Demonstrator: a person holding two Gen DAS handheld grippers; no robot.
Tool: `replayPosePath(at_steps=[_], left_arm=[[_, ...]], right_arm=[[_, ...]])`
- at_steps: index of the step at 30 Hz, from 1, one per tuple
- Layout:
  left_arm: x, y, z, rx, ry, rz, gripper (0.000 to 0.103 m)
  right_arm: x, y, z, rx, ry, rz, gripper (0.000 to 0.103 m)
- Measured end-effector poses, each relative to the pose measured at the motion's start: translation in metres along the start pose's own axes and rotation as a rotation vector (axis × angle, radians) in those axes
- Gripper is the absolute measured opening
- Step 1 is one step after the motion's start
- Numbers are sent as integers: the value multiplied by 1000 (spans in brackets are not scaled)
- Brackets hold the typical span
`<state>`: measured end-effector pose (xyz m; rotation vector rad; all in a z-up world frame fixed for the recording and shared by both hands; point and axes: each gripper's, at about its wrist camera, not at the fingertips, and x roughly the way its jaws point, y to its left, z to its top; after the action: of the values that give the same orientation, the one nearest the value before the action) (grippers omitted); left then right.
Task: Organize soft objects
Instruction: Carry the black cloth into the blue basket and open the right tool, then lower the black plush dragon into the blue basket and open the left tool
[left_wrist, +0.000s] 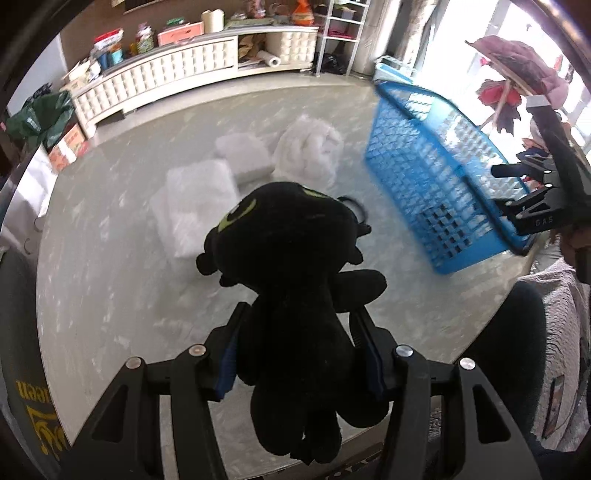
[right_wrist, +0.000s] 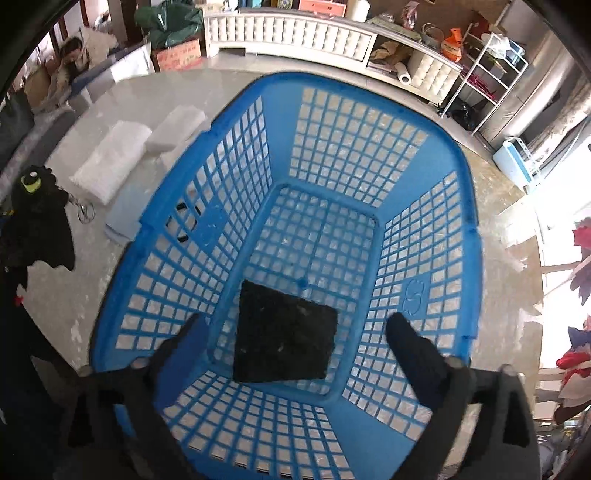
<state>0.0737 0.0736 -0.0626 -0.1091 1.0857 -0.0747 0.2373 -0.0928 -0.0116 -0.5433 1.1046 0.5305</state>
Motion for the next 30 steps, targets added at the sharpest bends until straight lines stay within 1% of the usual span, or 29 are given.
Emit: replayPosePath(at_steps=[5,7,11,14,15,20,21,24,27,30], left_arm=[[-15,-30,22,51,-19,-38,53],[-23,-44,37,80,-31,-55,53],[-37,-74,65,143,-63,-82,53],[-38,-101,91,206,-78,-93,53],[-37,-106,96,221,-79,-94,53],[-16,-147,128,320,-59,-106,53],[-10,-157,133,344,-54,-119,53],[8,-170,147,389,-38,-146,53],[27,-182,155,418,-9,-145,53],[54,-191,163,441,38,-139,53]], right_arm=[[-24,-3,-16,28,-58,1,103],[-41,3,-25,39,-81,5,103],[-72,-1,-42,65,-113,20,103],[-76,-13,-53,91,-115,-3,103],[-72,-18,-54,100,-112,-9,103],[-63,-40,-64,161,-94,-31,103],[-62,-45,-66,177,-89,-40,103],[-59,-59,-73,221,-84,-47,103],[-55,-69,-77,251,-78,-46,103],[-48,-77,-81,278,-71,-39,103]])
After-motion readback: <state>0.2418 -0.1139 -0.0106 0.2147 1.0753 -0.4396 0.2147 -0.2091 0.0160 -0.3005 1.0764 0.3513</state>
